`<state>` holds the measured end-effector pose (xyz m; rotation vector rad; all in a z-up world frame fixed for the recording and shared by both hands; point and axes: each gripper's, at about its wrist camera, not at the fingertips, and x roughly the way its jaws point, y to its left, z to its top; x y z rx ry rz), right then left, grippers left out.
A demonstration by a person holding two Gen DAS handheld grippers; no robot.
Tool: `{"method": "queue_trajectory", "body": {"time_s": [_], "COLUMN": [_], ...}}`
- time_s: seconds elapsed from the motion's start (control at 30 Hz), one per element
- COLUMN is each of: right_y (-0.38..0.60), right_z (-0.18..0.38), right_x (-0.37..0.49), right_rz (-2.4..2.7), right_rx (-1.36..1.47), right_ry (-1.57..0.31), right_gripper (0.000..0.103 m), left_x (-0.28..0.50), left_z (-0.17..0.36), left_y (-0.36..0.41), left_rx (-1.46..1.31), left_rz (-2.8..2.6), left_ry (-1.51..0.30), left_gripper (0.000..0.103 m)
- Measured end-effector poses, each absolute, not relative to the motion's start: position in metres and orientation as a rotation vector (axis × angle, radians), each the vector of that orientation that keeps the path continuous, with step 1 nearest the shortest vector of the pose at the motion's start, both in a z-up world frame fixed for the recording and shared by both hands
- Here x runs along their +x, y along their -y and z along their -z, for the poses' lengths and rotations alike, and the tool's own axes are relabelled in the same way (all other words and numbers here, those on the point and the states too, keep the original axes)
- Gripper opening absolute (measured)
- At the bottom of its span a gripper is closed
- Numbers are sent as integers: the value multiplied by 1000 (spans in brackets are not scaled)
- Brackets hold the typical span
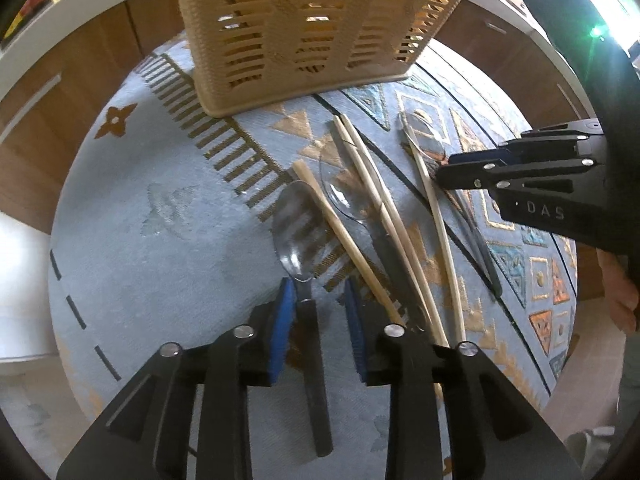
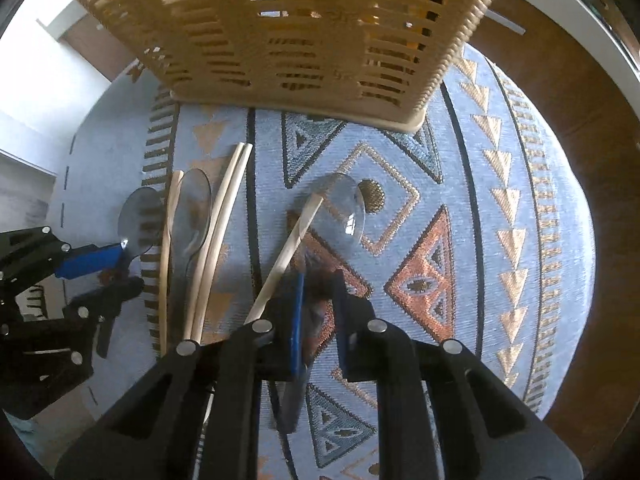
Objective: Organize utensils
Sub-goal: 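Grasp a clear spoon with the left tool while the right tool grasps another clear spoon, then lift both held spoons and carry them over the tan basket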
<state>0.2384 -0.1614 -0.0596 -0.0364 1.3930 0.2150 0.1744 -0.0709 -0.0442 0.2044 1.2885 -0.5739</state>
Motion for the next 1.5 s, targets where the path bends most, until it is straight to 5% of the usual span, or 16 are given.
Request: {"method": "queue_trajectory", "body": {"time_s": [0.37, 0.43, 0.5, 0.77, 1.5], "right_y": [174, 178, 187, 212, 283], "right_z": [55, 55, 57, 46, -145], "right_x": [221, 219, 216, 188, 128], "right_rz": [-268, -285, -305, -396, -326], "right_rx": [-7, 0, 5, 89, 247], "right_ry": [-1347, -1339, -1330, -1214, -308], "right_gripper": [11, 11, 10, 10, 10], "left_x": [170, 170, 168, 150, 161], "left_z": [44, 44, 43, 10, -166], "left_y": [83, 85, 86, 58, 49], "left_rx": [289, 286, 309, 136, -235], "left_rz": [513, 496, 469, 515, 514], "left_ry": [-1291, -1275, -1247, -1019, -268], "left_gripper": [26, 18, 10, 9, 10]}}
